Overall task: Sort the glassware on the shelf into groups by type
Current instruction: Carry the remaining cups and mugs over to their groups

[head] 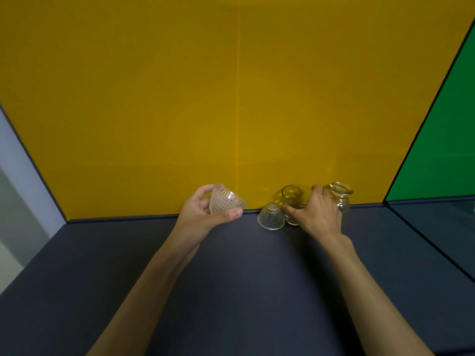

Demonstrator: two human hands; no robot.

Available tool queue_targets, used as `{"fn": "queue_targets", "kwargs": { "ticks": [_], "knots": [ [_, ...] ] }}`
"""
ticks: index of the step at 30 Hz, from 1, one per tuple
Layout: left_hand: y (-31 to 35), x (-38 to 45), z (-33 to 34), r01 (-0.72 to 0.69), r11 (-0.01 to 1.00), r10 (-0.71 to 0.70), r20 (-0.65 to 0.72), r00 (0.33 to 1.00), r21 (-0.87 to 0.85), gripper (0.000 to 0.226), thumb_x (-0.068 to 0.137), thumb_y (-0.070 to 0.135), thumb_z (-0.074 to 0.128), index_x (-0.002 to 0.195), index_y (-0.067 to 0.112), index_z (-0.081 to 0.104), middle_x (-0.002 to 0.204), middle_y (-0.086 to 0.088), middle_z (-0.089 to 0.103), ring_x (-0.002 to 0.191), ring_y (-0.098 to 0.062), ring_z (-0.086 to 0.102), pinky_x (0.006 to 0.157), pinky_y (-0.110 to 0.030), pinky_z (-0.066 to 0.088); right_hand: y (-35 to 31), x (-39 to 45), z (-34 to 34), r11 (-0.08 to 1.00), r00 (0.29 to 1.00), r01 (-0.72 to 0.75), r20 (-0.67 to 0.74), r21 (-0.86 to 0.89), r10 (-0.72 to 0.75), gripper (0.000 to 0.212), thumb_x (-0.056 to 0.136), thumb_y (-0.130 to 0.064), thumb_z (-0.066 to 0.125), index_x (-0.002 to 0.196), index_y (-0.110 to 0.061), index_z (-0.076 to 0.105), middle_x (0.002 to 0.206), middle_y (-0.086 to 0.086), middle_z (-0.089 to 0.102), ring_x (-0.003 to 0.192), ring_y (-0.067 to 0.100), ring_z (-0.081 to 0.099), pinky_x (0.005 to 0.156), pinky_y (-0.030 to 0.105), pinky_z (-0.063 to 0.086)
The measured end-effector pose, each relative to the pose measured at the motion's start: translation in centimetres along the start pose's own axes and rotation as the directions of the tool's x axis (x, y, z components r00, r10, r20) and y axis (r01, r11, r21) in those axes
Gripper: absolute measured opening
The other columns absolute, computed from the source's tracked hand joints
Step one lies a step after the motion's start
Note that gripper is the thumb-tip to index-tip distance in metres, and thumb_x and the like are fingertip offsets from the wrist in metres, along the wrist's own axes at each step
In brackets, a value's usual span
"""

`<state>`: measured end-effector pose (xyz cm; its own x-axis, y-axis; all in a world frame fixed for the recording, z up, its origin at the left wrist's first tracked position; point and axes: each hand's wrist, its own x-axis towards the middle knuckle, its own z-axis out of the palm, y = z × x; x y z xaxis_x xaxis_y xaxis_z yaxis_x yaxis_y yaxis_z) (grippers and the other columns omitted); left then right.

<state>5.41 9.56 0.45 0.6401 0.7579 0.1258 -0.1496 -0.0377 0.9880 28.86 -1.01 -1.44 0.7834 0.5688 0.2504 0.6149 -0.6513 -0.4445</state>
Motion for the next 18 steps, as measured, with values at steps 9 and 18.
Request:
{"fn": "queue_targets", "kwargs": {
  "ticks": [9, 18],
  "knots": [
    [0.0, -0.6, -0.6, -0.040, 0.995, 0.041, -0.001, 0.999, 0.089, 0.075, 0.056, 0.021, 0.089, 0.125, 0.024, 0.059, 0.111, 0.007, 0.075, 0.104, -0.010, 0.071, 0.079, -0.020, 0.056, -0.8, -0.5, 0.1, 0.989, 1.000, 0.002, -0.004, 0.150, -0.002, 0.098, 0.058, -0.053, 0.087, 0.136, -0.007, 0.049, 0.128, 0.010, 0.048, 0.120, 0.032, 0.052, 0.093, 0.040, 0.046],
    [-0.9, -0.3, 0.3, -0.019, 0.991, 0.022, -0.018, 1.000, 0.130, 0.071, 0.064, 0.005, 0.091, 0.126, 0.020, 0.061, 0.116, 0.009, 0.072, 0.101, -0.002, 0.069, 0.081, -0.014, 0.054, -3.0, -2.5, -0.9, 0.868, 0.997, 0.050, -0.073, 0.494, -0.016, 0.092, 0.054, -0.037, 0.095, 0.126, -0.015, 0.043, 0.114, -0.004, 0.061, 0.104, 0.016, 0.063, 0.087, 0.039, 0.054]
  ]
}}
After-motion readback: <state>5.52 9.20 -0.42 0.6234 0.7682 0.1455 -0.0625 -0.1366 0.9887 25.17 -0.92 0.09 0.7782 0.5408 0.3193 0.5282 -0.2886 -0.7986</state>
